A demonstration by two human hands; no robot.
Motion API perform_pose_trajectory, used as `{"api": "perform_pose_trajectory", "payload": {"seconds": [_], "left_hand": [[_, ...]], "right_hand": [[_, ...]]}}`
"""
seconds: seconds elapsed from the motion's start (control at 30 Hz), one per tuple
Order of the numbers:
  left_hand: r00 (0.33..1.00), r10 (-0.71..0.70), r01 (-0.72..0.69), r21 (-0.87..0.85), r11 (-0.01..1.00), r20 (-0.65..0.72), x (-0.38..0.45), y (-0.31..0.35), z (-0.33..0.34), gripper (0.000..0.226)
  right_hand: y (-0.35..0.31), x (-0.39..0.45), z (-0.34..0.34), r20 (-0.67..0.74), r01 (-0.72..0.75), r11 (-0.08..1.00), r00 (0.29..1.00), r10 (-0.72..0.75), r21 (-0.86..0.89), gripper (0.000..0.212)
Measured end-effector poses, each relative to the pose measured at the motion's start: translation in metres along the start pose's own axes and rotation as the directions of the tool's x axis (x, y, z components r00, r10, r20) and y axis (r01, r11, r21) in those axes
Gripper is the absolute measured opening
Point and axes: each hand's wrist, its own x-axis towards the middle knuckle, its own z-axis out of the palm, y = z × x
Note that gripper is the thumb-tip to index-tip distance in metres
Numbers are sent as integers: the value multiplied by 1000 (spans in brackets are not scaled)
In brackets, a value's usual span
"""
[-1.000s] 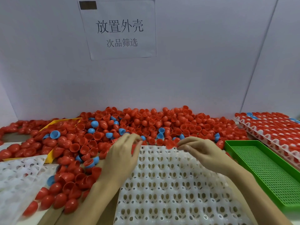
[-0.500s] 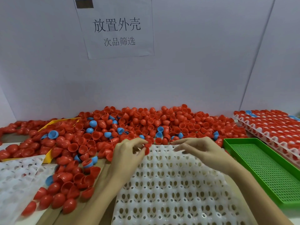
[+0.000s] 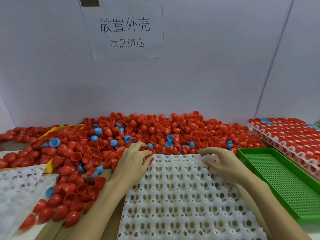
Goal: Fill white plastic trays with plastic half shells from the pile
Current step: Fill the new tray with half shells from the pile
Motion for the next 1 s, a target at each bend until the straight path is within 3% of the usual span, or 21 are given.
{"api": "perform_pose_trajectory", "payload": {"seconds": [0.13, 0.27, 0.5, 0.7, 0.8, 1.0], "left_hand": [[996, -82, 86, -101, 991, 38, -1, -5, 0, 32], [998, -56, 58, -46, 997, 40, -3, -5, 2, 34], [997, -47, 54, -136, 989, 54, -4, -6, -6, 43], [984, -161, 163, 30, 986, -78, -16, 5, -20, 31], [970, -240, 242, 51, 969, -39, -21, 5, -19, 32], [944, -329, 325, -119, 938, -17, -21, 0, -18, 31]], "right_hand": [[1, -2, -2, 1, -26, 1000, 1000, 26, -4, 33], [4, -4, -2, 97, -69, 997, 993, 73, -43, 40], [8, 2, 7, 43, -76, 996, 996, 74, 39, 34], [9, 2, 7, 7, -52, 991, 999, 52, 119, 36], [8, 1, -1, -40, -24, 991, 999, 30, 131, 38], [10, -7, -15, 145, -48, 999, 988, 47, 6, 28]]}}
